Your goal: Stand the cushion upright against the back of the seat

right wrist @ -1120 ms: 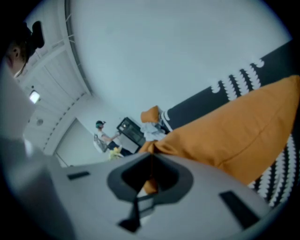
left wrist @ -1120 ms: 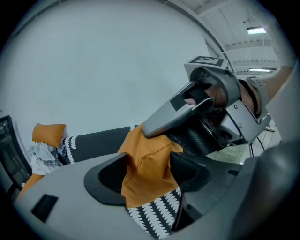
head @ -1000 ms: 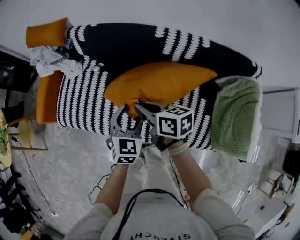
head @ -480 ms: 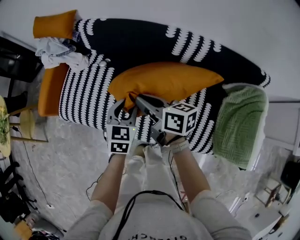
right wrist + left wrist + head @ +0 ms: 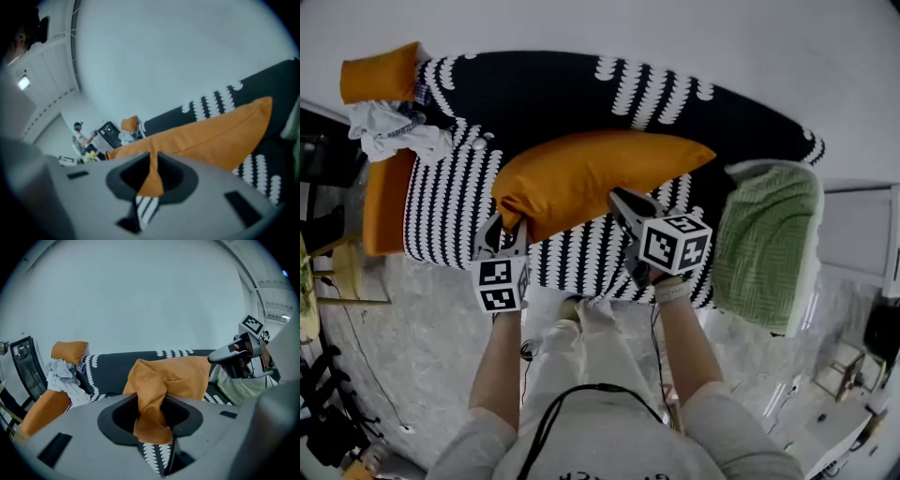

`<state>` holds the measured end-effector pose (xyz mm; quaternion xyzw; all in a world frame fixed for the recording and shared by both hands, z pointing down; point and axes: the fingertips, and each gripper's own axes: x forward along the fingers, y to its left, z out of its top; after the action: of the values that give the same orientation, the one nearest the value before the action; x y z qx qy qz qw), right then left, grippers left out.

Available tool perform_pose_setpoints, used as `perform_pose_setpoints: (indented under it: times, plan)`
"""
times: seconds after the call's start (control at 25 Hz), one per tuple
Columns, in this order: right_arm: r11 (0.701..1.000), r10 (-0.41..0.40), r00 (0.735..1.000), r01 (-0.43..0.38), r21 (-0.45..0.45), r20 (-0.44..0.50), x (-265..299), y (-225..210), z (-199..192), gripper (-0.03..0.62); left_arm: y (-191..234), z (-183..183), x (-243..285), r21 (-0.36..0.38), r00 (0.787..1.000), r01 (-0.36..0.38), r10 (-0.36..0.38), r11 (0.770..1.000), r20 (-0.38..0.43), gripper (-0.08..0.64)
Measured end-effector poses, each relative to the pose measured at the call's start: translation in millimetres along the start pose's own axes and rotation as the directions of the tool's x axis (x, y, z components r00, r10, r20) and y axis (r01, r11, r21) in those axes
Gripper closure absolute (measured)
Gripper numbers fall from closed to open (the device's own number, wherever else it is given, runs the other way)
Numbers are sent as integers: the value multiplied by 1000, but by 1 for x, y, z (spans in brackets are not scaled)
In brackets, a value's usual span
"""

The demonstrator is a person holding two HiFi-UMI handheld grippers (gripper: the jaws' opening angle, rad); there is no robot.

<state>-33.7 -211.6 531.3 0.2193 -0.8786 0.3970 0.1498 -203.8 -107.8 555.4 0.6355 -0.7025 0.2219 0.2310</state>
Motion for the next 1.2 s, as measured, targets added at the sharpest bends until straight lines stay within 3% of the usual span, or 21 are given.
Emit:
perform_pose_setpoints:
  times: [0.28,0.4,0.6,0.88,1.2]
  plan:
    - [987,-160,987,160,-7,13,-34,-76,11,489,22,-1,9,-54,997,-75,76,996,19,399]
    - [970,-241,970,241,-2,42,-50,-109,23,428,30,-4,12,-74,996,-89,90,993,19,399]
    - [936,-352,931,352,17,92,-70,-158,42,381,44,-9,17,-89,995,-99,101,991,19,399]
    - [923,-385,913,378,74,136,-64,-199,74,331,60,-18,22,-101,992,-118,121,988,23,399]
    - [922,-373,922,380,-70,103,-41,-189,81,350,73,-18,34,-121,996,-84,88,989,30,399]
